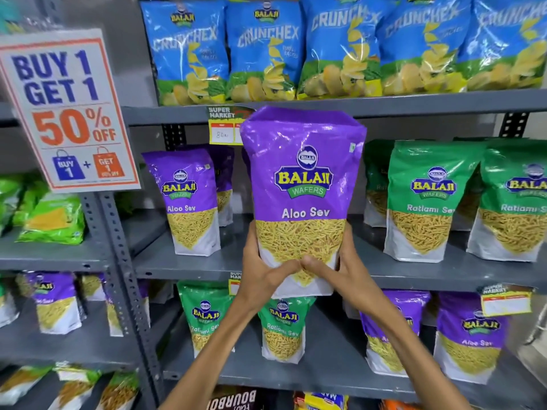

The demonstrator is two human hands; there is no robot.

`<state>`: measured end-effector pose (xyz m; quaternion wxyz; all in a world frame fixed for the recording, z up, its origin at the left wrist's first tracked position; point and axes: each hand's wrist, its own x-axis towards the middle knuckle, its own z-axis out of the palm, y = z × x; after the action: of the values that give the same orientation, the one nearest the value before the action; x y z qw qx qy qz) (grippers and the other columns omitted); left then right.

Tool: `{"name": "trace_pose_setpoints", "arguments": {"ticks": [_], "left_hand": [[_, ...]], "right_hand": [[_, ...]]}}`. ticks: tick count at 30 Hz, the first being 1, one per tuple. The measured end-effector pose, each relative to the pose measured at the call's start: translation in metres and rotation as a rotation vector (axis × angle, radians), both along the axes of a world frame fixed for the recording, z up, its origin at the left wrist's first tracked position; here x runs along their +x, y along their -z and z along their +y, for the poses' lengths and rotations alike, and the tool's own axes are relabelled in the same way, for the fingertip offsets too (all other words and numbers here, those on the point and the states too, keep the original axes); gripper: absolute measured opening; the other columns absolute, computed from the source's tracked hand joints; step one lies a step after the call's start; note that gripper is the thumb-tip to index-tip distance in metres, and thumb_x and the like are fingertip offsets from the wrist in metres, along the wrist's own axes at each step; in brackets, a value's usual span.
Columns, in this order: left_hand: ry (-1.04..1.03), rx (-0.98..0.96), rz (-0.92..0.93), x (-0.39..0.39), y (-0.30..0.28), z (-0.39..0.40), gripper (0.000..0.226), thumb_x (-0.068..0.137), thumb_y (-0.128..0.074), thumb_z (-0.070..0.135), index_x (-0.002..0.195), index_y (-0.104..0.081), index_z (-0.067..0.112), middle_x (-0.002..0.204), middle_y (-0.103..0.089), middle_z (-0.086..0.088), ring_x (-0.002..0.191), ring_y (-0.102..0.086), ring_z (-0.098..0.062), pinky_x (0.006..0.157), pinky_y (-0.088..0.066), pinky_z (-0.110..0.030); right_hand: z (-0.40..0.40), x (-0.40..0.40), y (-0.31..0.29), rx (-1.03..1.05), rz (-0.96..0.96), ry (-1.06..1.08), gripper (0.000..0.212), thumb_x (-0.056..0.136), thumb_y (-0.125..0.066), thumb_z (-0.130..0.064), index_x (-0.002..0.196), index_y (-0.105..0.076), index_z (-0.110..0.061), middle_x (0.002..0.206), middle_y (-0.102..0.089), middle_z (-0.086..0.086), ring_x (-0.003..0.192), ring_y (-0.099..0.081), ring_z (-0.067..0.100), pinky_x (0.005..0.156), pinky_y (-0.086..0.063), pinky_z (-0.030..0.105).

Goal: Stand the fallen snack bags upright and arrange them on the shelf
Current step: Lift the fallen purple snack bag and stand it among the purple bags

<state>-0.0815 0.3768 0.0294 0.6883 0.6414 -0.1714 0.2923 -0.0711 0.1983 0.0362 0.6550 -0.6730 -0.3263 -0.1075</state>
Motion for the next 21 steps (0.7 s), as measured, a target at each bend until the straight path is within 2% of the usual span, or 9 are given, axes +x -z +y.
{"name": "trace_pose_setpoints", "arguments": {"ticks": [3, 5, 8, 10, 12, 13, 16, 19, 21], "left_hand": [[-0.018, 0.075, 0.079, 0.024, 0.008, 0.013, 0.087, 0.055, -0.092, 0.021, 0.132, -0.053, 0.007, 0.116, -0.072, -0.005, 0.106, -0.071, -0.015, 0.092, -0.058, -0.03], [-0.018, 0.116, 0.143, 0.046, 0.012, 0.026, 0.085, 0.054, -0.094, 0.019, 0.129, -0.055, 0.01, 0.114, -0.074, -0.002, 0.104, -0.072, -0.012, 0.088, -0.058, -0.027], [-0.007, 0.144, 0.233, 0.082, 0.012, 0.049, 0.085, 0.054, -0.094, 0.005, 0.129, -0.056, 0.008, 0.119, -0.074, -0.009, 0.104, -0.071, -0.015, 0.084, -0.059, -0.025], [-0.003, 0.141, 0.278, 0.105, 0.013, 0.063, 0.086, 0.053, -0.093, 0.001, 0.13, -0.056, 0.006, 0.123, -0.073, -0.015, 0.105, -0.07, -0.017, 0.084, -0.061, -0.024], [-0.004, 0.138, 0.332, 0.125, 0.017, 0.077, 0.086, 0.051, -0.094, 0.002, 0.129, -0.057, 0.008, 0.123, -0.073, -0.014, 0.11, -0.07, -0.023, 0.087, -0.062, -0.028], [-0.004, 0.143, 0.358, 0.133, 0.02, 0.085, 0.087, 0.051, -0.096, 0.005, 0.129, -0.057, 0.01, 0.123, -0.074, -0.012, 0.114, -0.07, -0.026, 0.091, -0.061, -0.032], [0.024, 0.179, 0.394, 0.151, 0.03, 0.102, 0.083, 0.062, -0.097, 0.013, 0.134, -0.057, 0.017, 0.129, -0.073, -0.004, 0.124, -0.067, -0.026, 0.104, -0.055, -0.043], [0.041, 0.187, 0.406, 0.159, 0.036, 0.111, 0.083, 0.065, -0.096, 0.018, 0.138, -0.055, 0.02, 0.132, -0.072, 0.0, 0.126, -0.066, -0.022, 0.108, -0.053, -0.045], [0.053, 0.228, 0.415, 0.163, 0.042, 0.116, 0.092, 0.059, -0.099, 0.021, 0.139, -0.052, 0.02, 0.134, -0.07, 0.0, 0.128, -0.065, -0.022, 0.109, -0.051, -0.047]], "right_hand": [[0.003, 0.029, 0.014, -0.066, 0.066, 0.015, 0.077, 0.083, -0.08, -0.014, 0.143, -0.034, -0.027, 0.125, -0.064, -0.025, 0.12, -0.06, -0.006, 0.095, -0.049, 0.015], [0.013, 0.051, 0.022, -0.051, 0.079, 0.077, 0.076, 0.079, -0.083, -0.014, 0.14, -0.039, -0.026, 0.125, -0.066, -0.017, 0.117, -0.062, -0.004, 0.095, -0.052, 0.018], [0.036, 0.09, 0.029, -0.058, 0.076, 0.157, 0.078, 0.078, -0.086, -0.014, 0.141, -0.042, -0.019, 0.134, -0.062, 0.0, 0.124, -0.06, 0.007, 0.103, -0.051, 0.026], [0.052, 0.115, 0.034, -0.056, 0.088, 0.169, 0.074, 0.078, -0.086, -0.012, 0.139, -0.044, -0.017, 0.134, -0.061, 0.004, 0.122, -0.061, 0.005, 0.101, -0.051, 0.023], [0.067, 0.135, 0.039, -0.073, 0.097, 0.183, 0.067, 0.079, -0.085, -0.009, 0.133, -0.044, -0.017, 0.126, -0.061, 0.0, 0.111, -0.061, -0.006, 0.091, -0.049, 0.009], [0.074, 0.143, 0.042, -0.084, 0.103, 0.194, 0.065, 0.08, -0.084, -0.008, 0.131, -0.043, -0.018, 0.121, -0.06, -0.003, 0.108, -0.062, -0.004, 0.086, -0.047, 0.005], [0.09, 0.164, 0.052, -0.077, 0.131, 0.207, 0.063, 0.082, -0.082, -0.009, 0.13, -0.04, -0.015, 0.119, -0.059, 0.0, 0.112, -0.061, 0.012, 0.084, -0.049, 0.007], [0.095, 0.177, 0.054, -0.087, 0.146, 0.191, 0.067, 0.082, -0.082, -0.012, 0.134, -0.039, -0.01, 0.123, -0.059, 0.002, 0.107, -0.061, -0.002, 0.086, -0.048, 0.007], [0.095, 0.184, 0.055, -0.089, 0.156, 0.184, 0.071, 0.08, -0.085, -0.017, 0.135, -0.04, -0.011, 0.126, -0.06, 0.002, 0.108, -0.06, -0.009, 0.09, -0.049, 0.01]]}}
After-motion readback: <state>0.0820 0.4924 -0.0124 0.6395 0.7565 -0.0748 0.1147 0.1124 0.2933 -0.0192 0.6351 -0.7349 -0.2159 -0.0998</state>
